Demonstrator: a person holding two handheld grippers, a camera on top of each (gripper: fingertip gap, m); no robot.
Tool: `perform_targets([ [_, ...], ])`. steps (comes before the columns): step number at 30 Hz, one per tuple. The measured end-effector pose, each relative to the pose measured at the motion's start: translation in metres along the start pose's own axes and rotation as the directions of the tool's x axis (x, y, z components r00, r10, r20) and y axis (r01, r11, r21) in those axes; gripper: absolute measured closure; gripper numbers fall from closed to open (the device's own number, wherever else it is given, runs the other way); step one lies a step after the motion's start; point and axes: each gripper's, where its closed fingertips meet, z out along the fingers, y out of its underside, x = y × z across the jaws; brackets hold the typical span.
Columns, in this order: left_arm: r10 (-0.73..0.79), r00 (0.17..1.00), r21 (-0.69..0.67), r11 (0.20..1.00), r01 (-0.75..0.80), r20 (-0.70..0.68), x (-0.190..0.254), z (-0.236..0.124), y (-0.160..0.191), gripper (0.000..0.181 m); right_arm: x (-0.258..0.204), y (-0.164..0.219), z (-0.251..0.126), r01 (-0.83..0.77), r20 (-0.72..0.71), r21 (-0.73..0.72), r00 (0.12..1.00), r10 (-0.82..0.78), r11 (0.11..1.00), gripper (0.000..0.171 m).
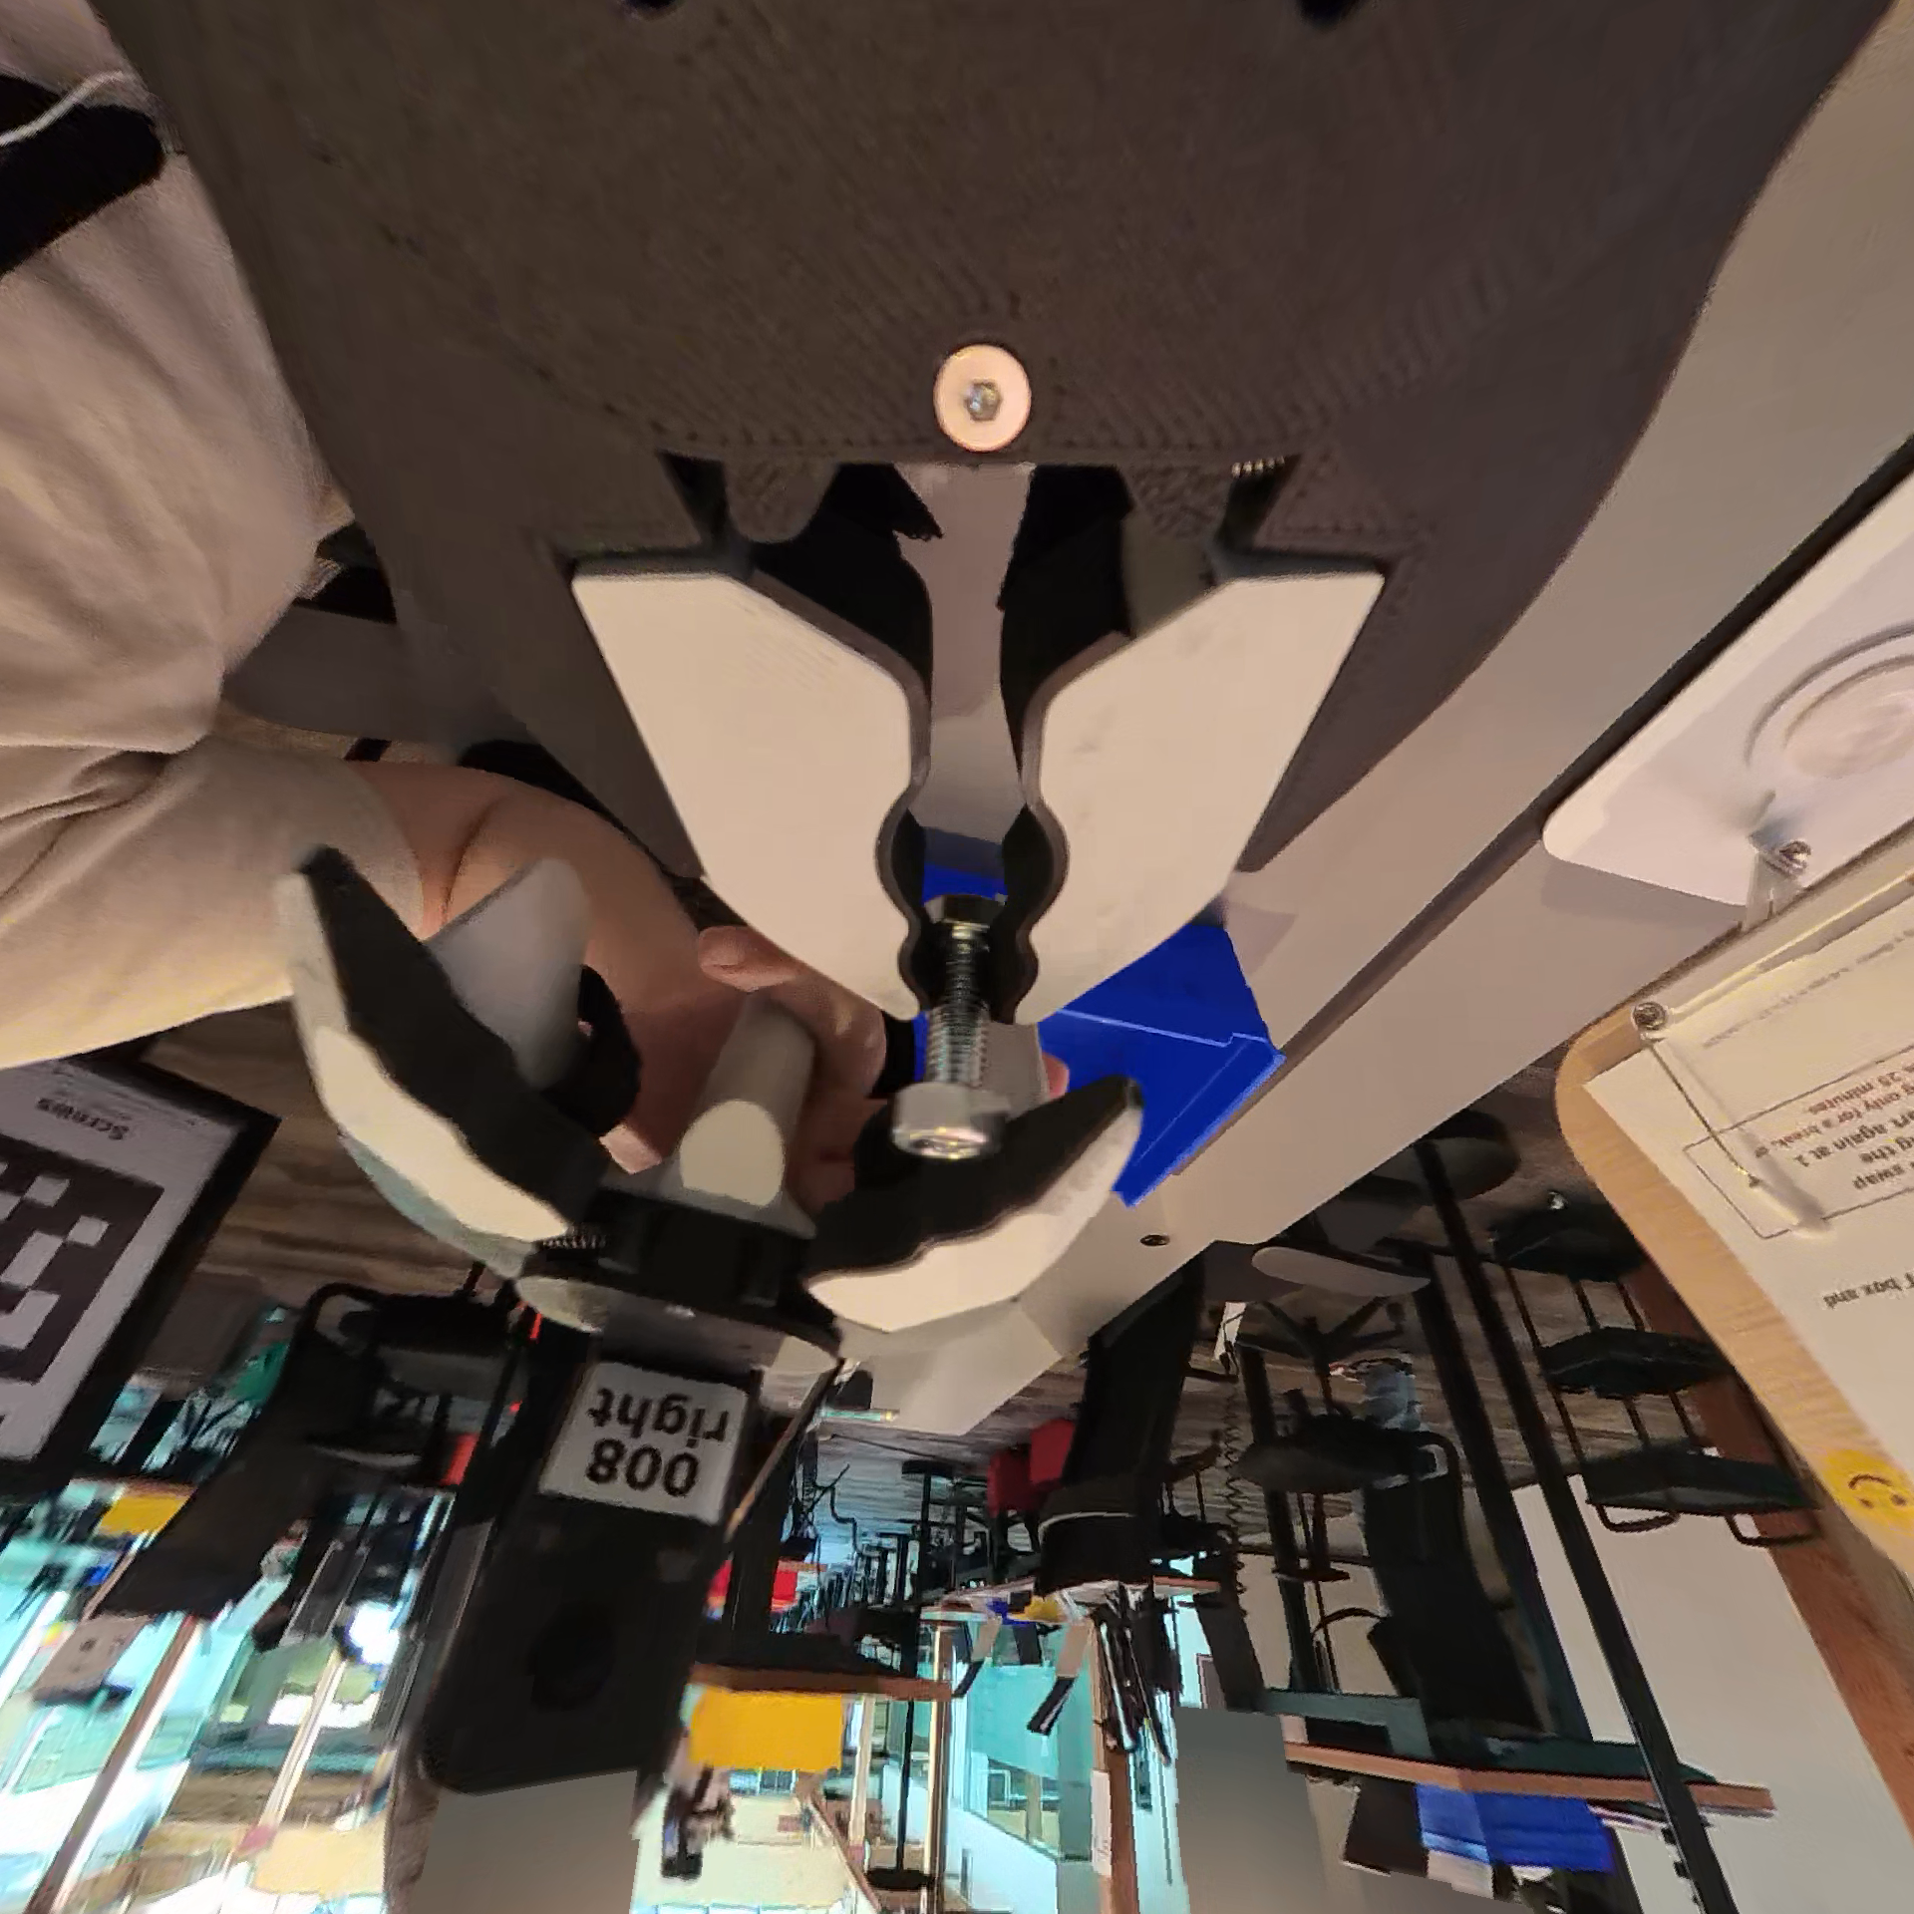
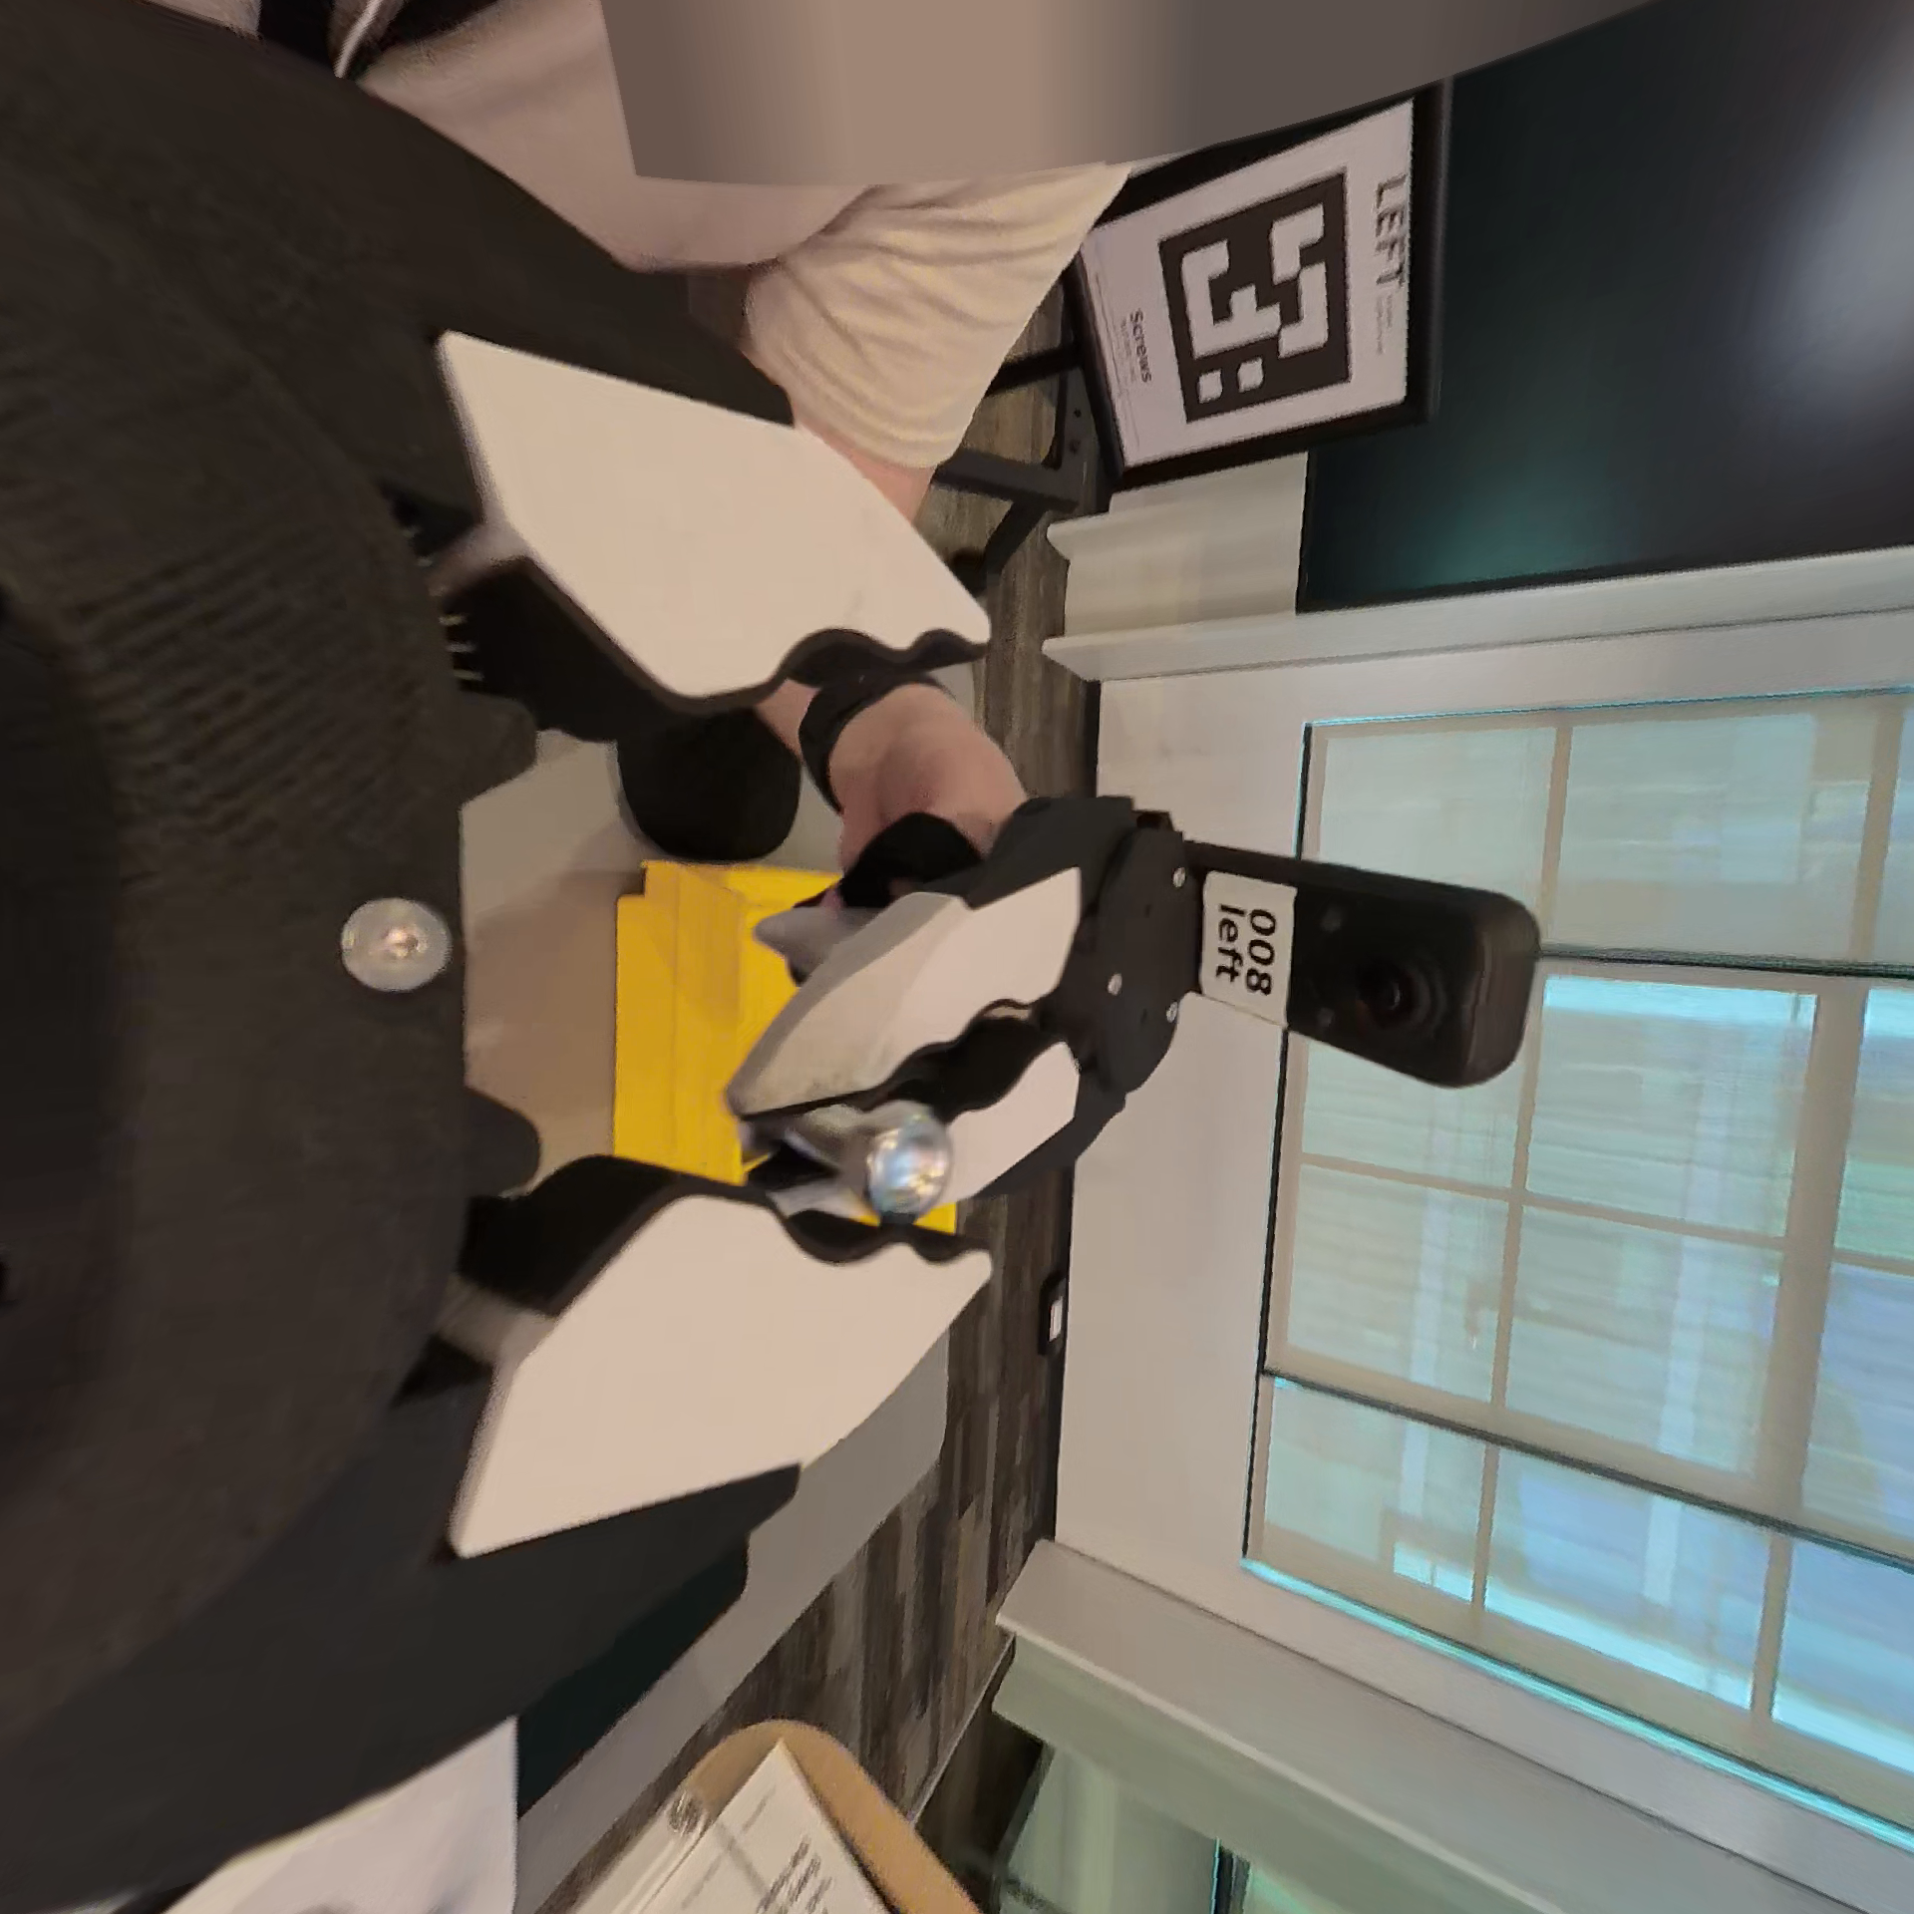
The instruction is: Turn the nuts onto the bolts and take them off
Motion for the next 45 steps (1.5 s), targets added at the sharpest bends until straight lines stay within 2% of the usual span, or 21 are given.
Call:
perform_targets([
  [2, -0.063, 0.998, 0.048, 0.997, 0.063, 0.006, -0.009, -0.009, -0.007, 0.172, 0.001, -0.004, -0.006, 0.018, -0.005, 0.006, 1.000, -0.018, 1.000, 0.070],
  [4, -0.090, 0.995, 0.075, 0.993, 0.087, 0.031, -0.018, -0.016, -0.010, 0.172, -0.002, -0.009, -0.011, 0.001, 0.023, 0.027, 1.000, -0.001, 1.000, 0.078],
  [10, -0.040, 0.998, 0.042, 0.998, 0.041, -0.045, 0.004, -0.002, -0.006, 0.172, 0.005, -0.007, -0.005, -0.026, -0.004, 0.055, 1.000, 0.027, 0.998, 0.077],
  [15, -0.022, 0.999, 0.051, 0.999, 0.020, 0.039, -0.009, -0.008, -0.008, 0.172, 0.001, -0.003, -0.004, 0.019, -0.019, 0.000, 1.000, -0.019, 1.000, 0.071],
  [18, -0.057, 0.997, 0.084, 0.995, 0.052, 0.059, -0.020, -0.020, -0.013, 0.172, -0.009, -0.010, -0.012, 0.027, 0.034, 0.011, 0.999, -0.027, 1.000, 0.081],
  [21, -0.064, 0.998, 0.093, 0.994, 0.064, -0.013, -0.008, -0.018, -0.016, 0.172, 0.003, -0.014, -0.013, 0.028, -0.035, 0.043, 0.999, -0.026, 0.999, 0.081],
  [24, -0.022, 0.996, 0.042, 0.999, 0.026, -0.082, 0.011, -0.004, -0.008, 0.172, 0.006, -0.008, -0.007, -0.010, -0.031, 0.045, 0.999, 0.012, 0.999, 0.081],
  [27, 0.022, 0.999, 0.013, 1.000, -0.022, -0.031, 0.008, 0.002, -0.003, 0.172, -0.002, -0.003, -0.002, -0.017, 0.016, 0.022, 1.000, 0.017, 1.000, 0.081],
  [28, 0.022, 1.000, 0.023, 0.999, -0.022, -0.009, 0.004, 0.000, -0.004, 0.172, -0.002, -0.002, -0.003, -0.003, 0.005, 0.008, 1.000, 0.003, 1.000, 0.075],
  [30, -0.014, 1.000, 0.057, 0.998, 0.013, 0.018, -0.007, -0.010, -0.010, 0.172, -0.002, -0.004, -0.007, 0.044, -0.016, -0.010, 0.999, -0.044, 0.999, 0.075],
  [32, -0.048, 0.997, 0.097, 0.994, 0.042, 0.055, -0.019, -0.020, -0.015, 0.172, -0.007, -0.008, -0.011, 0.060, 0.015, -0.001, 0.998, -0.060, 0.998, 0.082],
  [35, -0.050, 0.999, 0.112, 0.992, 0.051, -0.012, -0.010, -0.023, -0.019, 0.172, -0.001, -0.012, -0.012, 0.048, -0.024, 0.032, 0.999, -0.047, 0.998, 0.082],
  [39, -0.014, 0.989, 0.070, 0.997, 0.025, -0.148, 0.023, -0.005, -0.013, 0.172, -0.003, -0.003, -0.001, 0.035, -0.007, 0.016, 0.999, -0.035, 0.999, 0.078],
  [41, 0.025, 0.996, 0.031, 0.999, -0.023, -0.087, 0.018, 0.004, -0.004, 0.172, -0.010, 0.003, 0.004, 0.048, 0.019, -0.018, 0.999, -0.047, 0.999, 0.078],
  [42, 0.040, 0.998, 0.033, 0.999, -0.039, -0.040, 0.011, 0.004, -0.004, 0.172, -0.009, 0.006, 0.005, 0.064, 0.001, -0.040, 0.998, -0.064, 0.997, 0.070],
  [45, -0.023, 1.000, 0.074, 0.997, 0.024, -0.008, -0.004, -0.008, -0.011, 0.172, -0.002, 0.005, -0.002, 0.123, -0.049, -0.070, 0.991, -0.126, 0.990, 0.069],
])
